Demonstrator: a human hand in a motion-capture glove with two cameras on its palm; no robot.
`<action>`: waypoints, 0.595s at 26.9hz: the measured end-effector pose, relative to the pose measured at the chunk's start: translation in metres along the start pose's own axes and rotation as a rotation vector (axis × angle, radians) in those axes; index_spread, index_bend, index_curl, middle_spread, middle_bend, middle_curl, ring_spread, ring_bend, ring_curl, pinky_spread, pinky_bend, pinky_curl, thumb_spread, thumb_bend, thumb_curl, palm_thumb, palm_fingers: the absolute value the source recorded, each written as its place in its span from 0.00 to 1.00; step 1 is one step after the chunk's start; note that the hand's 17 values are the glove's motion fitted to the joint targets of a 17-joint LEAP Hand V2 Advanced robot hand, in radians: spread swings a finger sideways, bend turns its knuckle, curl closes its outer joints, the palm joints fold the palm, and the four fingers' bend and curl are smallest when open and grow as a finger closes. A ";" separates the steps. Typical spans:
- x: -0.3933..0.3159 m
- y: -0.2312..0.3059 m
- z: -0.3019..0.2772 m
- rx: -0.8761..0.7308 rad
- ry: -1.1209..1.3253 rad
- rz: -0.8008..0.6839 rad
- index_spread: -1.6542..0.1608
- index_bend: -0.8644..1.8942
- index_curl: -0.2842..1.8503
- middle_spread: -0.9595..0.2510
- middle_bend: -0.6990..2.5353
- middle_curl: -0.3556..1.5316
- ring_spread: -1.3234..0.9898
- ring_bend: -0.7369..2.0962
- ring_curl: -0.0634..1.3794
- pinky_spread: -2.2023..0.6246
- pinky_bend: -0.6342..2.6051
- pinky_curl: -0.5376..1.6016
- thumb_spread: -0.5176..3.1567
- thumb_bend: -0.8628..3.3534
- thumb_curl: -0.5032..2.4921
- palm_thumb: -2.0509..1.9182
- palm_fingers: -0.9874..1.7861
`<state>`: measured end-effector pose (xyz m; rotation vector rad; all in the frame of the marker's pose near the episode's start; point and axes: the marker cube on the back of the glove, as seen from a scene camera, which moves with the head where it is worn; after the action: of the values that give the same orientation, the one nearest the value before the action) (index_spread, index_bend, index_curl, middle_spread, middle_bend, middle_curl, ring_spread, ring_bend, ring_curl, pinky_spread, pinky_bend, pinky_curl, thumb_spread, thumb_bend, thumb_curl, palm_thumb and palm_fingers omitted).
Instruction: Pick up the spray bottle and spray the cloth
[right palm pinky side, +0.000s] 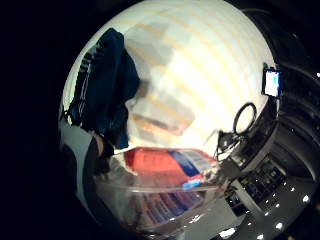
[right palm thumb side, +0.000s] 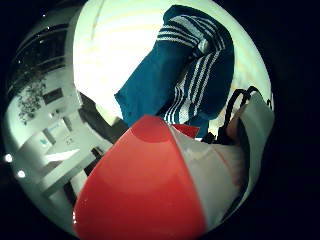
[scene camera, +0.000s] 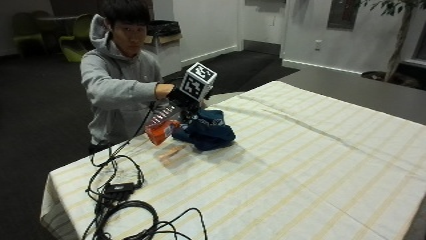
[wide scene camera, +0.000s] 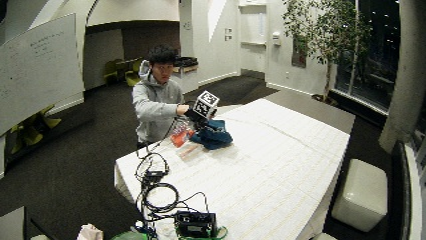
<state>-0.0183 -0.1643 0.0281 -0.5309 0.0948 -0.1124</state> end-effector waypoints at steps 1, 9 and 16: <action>-0.001 0.002 -0.004 0.003 0.005 0.001 0.81 0.48 0.36 0.71 0.40 0.44 0.50 0.48 0.35 0.68 0.31 0.42 0.20 0.20 0.40 0.75 0.86; -0.006 0.003 -0.015 -0.002 0.038 0.010 0.81 0.48 0.37 0.71 0.40 0.44 0.50 0.48 0.35 0.68 0.31 0.42 0.20 0.20 0.40 0.75 0.86; -0.013 -0.007 -0.003 -0.019 0.001 -0.034 0.81 0.48 0.37 0.71 0.40 0.44 0.50 0.48 0.35 0.68 0.31 0.42 0.19 0.20 0.41 0.75 0.86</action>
<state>-0.0323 -0.1702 0.0295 -0.5516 0.0876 -0.1449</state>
